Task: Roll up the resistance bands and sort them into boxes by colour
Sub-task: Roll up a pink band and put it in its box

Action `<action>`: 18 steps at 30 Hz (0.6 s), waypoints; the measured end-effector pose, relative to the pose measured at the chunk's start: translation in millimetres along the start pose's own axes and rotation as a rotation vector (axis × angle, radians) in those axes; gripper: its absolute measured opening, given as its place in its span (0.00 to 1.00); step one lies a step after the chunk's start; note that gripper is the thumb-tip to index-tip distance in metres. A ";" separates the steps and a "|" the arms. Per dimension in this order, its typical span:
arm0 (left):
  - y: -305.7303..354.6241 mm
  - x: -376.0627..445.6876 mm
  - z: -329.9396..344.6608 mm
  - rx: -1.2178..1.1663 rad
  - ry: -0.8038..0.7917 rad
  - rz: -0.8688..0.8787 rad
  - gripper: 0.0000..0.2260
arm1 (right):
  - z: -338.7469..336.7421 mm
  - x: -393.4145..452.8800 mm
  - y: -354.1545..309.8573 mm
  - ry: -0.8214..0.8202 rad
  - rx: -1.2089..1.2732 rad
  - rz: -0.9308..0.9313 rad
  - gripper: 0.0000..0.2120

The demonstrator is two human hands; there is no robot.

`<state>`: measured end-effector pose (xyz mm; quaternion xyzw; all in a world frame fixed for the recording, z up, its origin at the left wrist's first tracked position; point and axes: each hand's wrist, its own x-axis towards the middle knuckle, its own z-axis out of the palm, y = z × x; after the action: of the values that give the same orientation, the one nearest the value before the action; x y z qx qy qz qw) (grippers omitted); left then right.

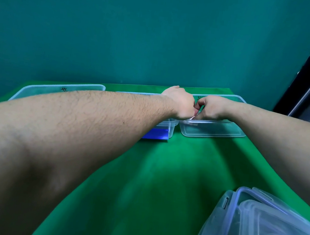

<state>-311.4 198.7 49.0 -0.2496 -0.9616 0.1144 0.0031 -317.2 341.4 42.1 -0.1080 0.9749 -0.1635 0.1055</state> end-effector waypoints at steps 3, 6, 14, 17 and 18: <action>-0.7 -0.2 -0.8 -0.011 0.021 -0.001 0.16 | -2.8 -3.0 1.4 0.023 0.025 0.015 0.09; 2.1 -0.8 -2.2 -0.012 0.020 -0.007 0.15 | -4.9 -4.6 3.2 0.037 0.021 0.015 0.08; 6.3 -0.7 -2.0 -0.026 -0.054 -0.040 0.16 | -0.4 1.2 1.2 -0.009 -0.075 -0.026 0.07; 5.1 0.8 -0.1 -0.045 -0.064 -0.060 0.16 | 0.0 1.8 1.0 -0.029 -0.115 -0.043 0.08; 5.2 1.4 0.5 -0.057 -0.065 -0.068 0.15 | -0.8 1.9 1.3 -0.011 -0.114 -0.053 0.07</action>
<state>-310.1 203.6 47.3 -0.2131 -0.9719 0.0949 -0.0311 -319.4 342.4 42.0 -0.1402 0.9789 -0.1100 0.1001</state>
